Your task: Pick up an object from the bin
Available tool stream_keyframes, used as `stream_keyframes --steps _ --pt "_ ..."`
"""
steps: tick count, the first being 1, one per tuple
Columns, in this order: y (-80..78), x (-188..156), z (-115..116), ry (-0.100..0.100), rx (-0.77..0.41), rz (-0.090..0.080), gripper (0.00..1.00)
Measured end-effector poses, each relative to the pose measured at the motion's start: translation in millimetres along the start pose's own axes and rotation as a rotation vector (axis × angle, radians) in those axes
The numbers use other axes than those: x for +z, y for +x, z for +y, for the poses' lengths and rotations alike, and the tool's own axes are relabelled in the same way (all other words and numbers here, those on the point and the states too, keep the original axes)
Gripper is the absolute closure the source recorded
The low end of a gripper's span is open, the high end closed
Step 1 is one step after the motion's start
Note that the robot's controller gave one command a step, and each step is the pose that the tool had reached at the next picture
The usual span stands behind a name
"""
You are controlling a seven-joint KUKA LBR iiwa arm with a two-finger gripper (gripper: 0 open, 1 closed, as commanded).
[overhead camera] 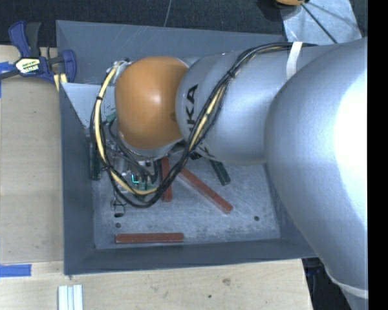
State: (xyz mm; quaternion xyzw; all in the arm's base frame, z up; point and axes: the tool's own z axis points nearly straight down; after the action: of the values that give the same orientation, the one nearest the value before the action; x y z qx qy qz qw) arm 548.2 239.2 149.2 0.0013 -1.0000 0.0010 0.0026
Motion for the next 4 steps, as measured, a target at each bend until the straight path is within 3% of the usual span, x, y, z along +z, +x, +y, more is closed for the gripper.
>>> stream_keyframes --steps 1,2,3,4 --pt "-2.2 -5 0 -0.003 0.003 -0.007 0.00" --pt "-26.4 23 -58 -0.002 -0.157 -0.007 0.00" --pt "-30.8 50 -85 -0.001 -0.177 -0.004 0.00" --pt "-51.3 39 -98 -0.002 -0.306 -0.007 0.00"
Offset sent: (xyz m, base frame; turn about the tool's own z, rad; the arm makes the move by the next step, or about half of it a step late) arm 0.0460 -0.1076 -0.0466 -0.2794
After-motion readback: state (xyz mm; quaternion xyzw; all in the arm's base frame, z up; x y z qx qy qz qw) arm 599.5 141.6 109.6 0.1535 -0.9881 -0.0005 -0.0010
